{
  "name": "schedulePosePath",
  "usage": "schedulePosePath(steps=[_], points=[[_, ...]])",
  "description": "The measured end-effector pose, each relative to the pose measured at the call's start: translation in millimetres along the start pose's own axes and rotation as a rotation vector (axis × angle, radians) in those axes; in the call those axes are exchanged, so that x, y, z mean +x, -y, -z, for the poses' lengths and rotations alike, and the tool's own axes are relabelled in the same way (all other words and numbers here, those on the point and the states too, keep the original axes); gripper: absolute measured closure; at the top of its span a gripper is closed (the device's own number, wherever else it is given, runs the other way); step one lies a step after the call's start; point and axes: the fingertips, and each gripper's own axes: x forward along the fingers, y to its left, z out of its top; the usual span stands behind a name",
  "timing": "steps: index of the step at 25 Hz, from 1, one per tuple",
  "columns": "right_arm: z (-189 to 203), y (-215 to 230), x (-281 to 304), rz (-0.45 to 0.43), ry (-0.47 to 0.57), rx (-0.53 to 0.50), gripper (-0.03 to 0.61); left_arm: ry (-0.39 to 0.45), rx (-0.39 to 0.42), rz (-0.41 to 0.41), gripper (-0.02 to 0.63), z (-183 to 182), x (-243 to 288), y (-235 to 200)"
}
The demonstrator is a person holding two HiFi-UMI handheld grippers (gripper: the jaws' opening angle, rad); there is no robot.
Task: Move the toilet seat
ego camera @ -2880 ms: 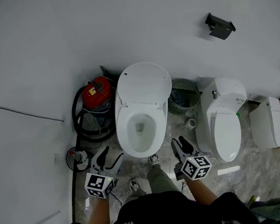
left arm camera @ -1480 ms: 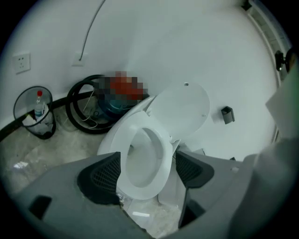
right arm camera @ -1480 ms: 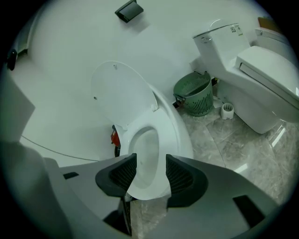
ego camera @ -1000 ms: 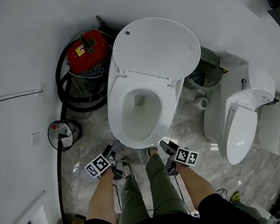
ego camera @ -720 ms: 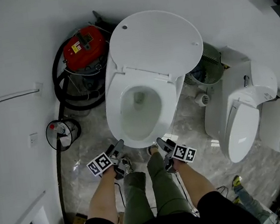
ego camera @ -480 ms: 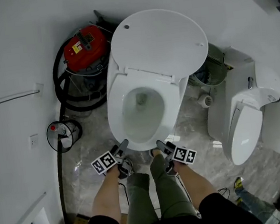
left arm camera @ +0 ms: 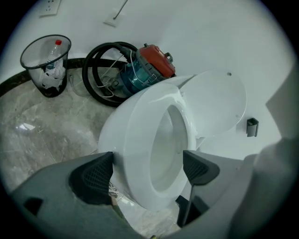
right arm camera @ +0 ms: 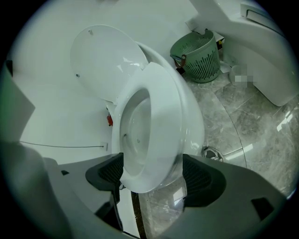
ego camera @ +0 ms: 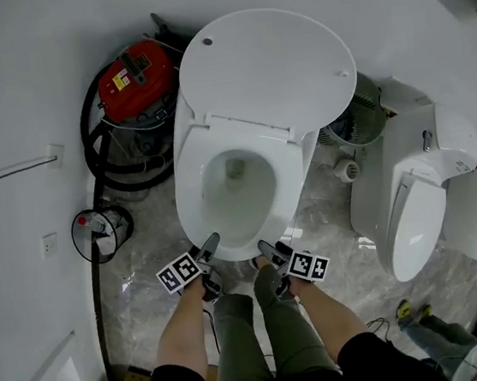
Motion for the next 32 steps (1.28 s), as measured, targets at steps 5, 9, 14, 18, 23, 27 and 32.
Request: schedulePosePath(steps=[5, 9, 14, 18, 23, 27, 32], points=[[5.5, -4.5, 2.5, 0.000, -0.024, -0.017, 0.195, -0.030, 0.013, 0.008, 0.145, 0.8, -2.9, 2.6], [11.8, -10.4, 3.1, -0.006, -0.049, -0.033, 0.189, -0.067, -0.047, 0.004, 0.187, -2.2, -6.6, 0.5], [11.4, -11.5, 1.5, -0.003, -0.044, -0.024, 0.183, -0.087, -0.064, -0.034, 0.286, -1.7, -14.0, -1.3], [10.2, -12.6, -0.6, -0.010, -0.046, -0.019, 0.183, -0.059, -0.086, -0.033, 0.330, -1.5, -20.5, -1.0], [4.7, -24.4, -8.7, -0.046, -0.016, 0.005, 0.183, -0.069, -0.089, 0.030, 0.336, -4.6, -34.8, 13.6], [-1.6, -39.9, -24.5, -0.094, 0.021, 0.052, 0.178, -0.057, -0.094, 0.078, 0.337, -6.4, -52.2, 30.9], [-10.9, -65.7, -50.9, -0.172, 0.033, 0.070, 0.179, -0.022, -0.062, 0.123, 0.341, -12.5, -77.3, 61.2]])
